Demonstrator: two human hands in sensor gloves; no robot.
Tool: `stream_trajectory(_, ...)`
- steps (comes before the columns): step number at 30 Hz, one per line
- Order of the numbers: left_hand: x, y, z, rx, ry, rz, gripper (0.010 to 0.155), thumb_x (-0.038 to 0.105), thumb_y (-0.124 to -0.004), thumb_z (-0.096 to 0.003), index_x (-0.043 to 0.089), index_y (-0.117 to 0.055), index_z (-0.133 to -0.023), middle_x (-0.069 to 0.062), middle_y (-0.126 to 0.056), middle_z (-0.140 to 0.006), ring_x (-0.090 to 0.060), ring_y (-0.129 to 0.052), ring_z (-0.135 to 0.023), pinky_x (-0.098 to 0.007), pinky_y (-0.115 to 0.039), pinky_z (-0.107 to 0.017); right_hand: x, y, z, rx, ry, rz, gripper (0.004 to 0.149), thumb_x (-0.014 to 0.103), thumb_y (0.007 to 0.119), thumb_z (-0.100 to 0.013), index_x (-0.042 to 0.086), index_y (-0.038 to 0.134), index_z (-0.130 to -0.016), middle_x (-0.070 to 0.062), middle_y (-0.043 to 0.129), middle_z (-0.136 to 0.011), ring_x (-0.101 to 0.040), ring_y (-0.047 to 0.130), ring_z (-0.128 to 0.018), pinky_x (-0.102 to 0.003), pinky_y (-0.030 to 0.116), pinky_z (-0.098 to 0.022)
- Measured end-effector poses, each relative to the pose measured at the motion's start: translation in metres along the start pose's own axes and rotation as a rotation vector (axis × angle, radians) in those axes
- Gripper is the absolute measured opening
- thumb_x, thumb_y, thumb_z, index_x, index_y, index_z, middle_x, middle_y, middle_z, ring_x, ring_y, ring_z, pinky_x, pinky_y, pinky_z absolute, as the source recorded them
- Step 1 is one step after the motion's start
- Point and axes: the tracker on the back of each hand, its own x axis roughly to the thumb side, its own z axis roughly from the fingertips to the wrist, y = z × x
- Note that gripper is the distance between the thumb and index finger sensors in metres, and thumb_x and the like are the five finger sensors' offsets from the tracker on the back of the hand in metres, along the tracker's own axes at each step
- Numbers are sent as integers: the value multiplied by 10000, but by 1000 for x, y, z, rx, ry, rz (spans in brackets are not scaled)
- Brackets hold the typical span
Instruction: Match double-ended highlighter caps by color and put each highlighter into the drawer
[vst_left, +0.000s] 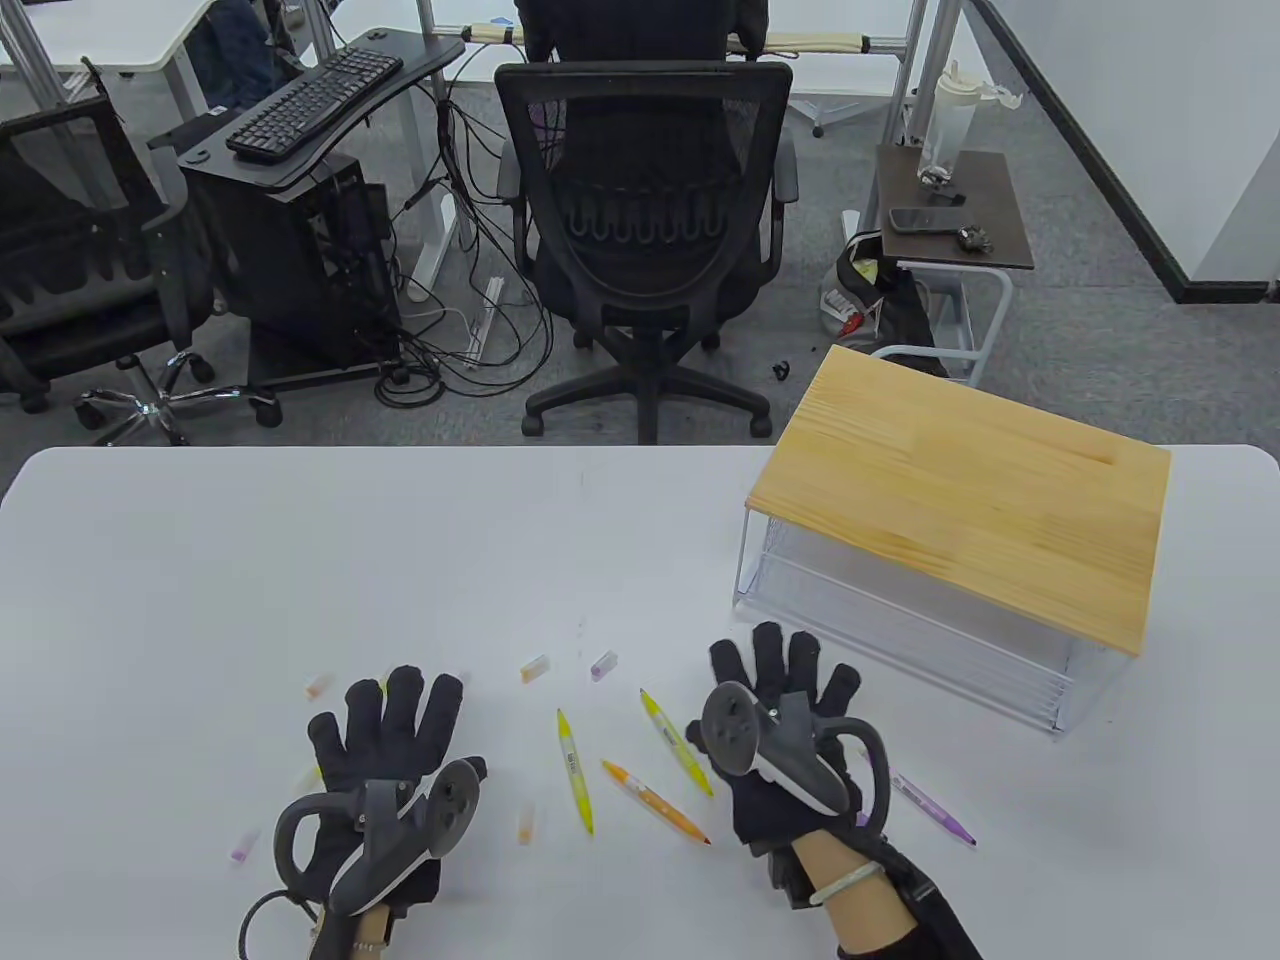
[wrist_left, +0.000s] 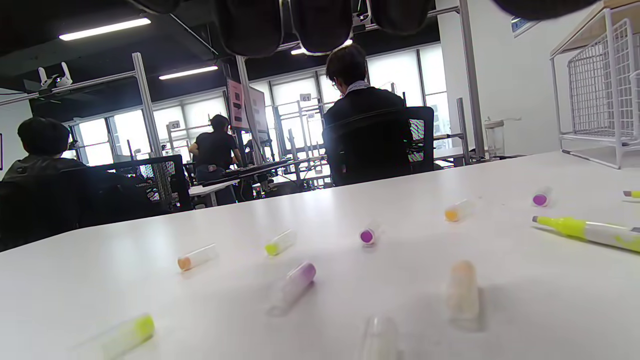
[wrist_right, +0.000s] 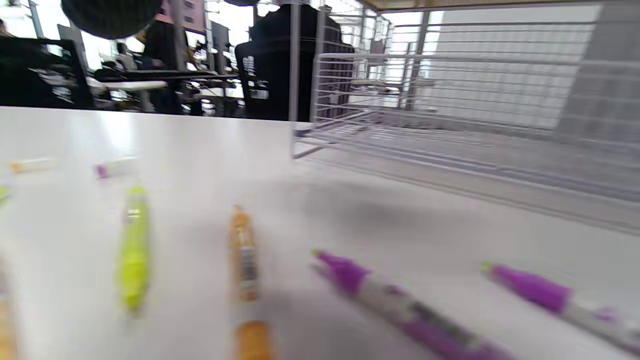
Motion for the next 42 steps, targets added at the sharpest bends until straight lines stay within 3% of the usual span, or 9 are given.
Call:
stream_trajectory(3, 0, 1, 1, 6, 5, -20, 762, 622, -587, -440, 343, -475, -1140, -87, -518, -1266, -450, -602, -1111, -726, -447, -749, -35, -6, -19, 23, 162, -6, 811, 614, 601, -569, 312, 147, -1169, -113, 52, -1257, -489, 83, -1139, -752, 129, -706)
stream_trajectory(7, 1, -1, 1, 1, 2, -22, 760, 621, -588, -440, 341, -480, -1138, -88, -526, -1263, -451, -607, -1107, -727, -450, -746, -80, -2, -48, 182, 326, -114, 834, 632, 586, -565, 364, 30, -1126, -67, -31, -1256, -468, 1, -1143, -732, 68, -709)
stream_trajectory(11, 1, -4, 0, -13, 4, -38, 760, 620, -589, -440, 339, -480, -1138, -88, -528, -1263, -450, -608, -1107, -726, -452, -746, -104, 7, -67, 190, 421, -79, 832, 646, 598, -553, 443, -4, -1090, -4, -64, -1269, -429, -56, -1161, -712, 29, -716)
stream_trajectory(14, 0, -8, -1, -29, 9, -46, 760, 619, -589, -440, 338, -481, -1138, -90, -531, -1262, -450, -609, -1106, -726, -452, -746, -112, 14, -74, 153, 407, 2, 753, 653, 596, -548, 479, 117, -1102, -7, 123, -1314, -438, 93, -1200, -731, 92, -722)
stream_trajectory(20, 1, -14, -3, -55, 10, -56, 759, 618, -589, -440, 337, -482, -1137, -94, -535, -1259, -450, -610, -1105, -725, -452, -746, -117, 10, -72, 59, 400, -103, 659, 631, 612, -546, 455, 360, -1129, -32, 521, -1272, -498, 472, -1173, -765, 212, -746)
stream_trajectory(24, 2, -15, -2, -56, 5, -68, 759, 618, -589, -440, 336, -483, -1137, -92, -535, -1259, -448, -612, -1104, -726, -451, -746, -114, 1, -63, 9, 358, -137, 589, 603, 600, -562, 383, 552, -1106, -84, 698, -1193, -530, 640, -1087, -769, 309, -742)
stream_trajectory(34, 8, -15, -2, -57, -15, -85, 754, 616, -589, -441, 335, -490, -1134, -90, -546, -1253, -445, -622, -1100, -724, -457, -744, -100, -8, -28, -151, 272, -79, 532, 552, 605, -561, 208, 929, -805, -101, 1092, -733, -430, 1048, -637, -695, 619, -646)
stream_trajectory(39, 11, -16, -1, -54, -23, -97, 755, 615, -589, -441, 332, -490, -1134, -92, -545, -1253, -443, -623, -1100, -725, -457, -743, -97, -15, -4, -193, 237, -49, 537, 534, 642, -572, 227, 747, -999, -112, 883, -1015, -481, 874, -864, -707, 541, -689)
stream_trajectory(42, 11, -16, -1, -55, -24, -103, 754, 613, -590, -442, 331, -491, -1134, -90, -548, -1253, -444, -625, -1098, -724, -459, -743, -95, -18, 21, -262, 192, 31, 492, 504, 726, -544, 226, 781, -947, -66, 926, -918, -418, 916, -778, -661, 608, -678)
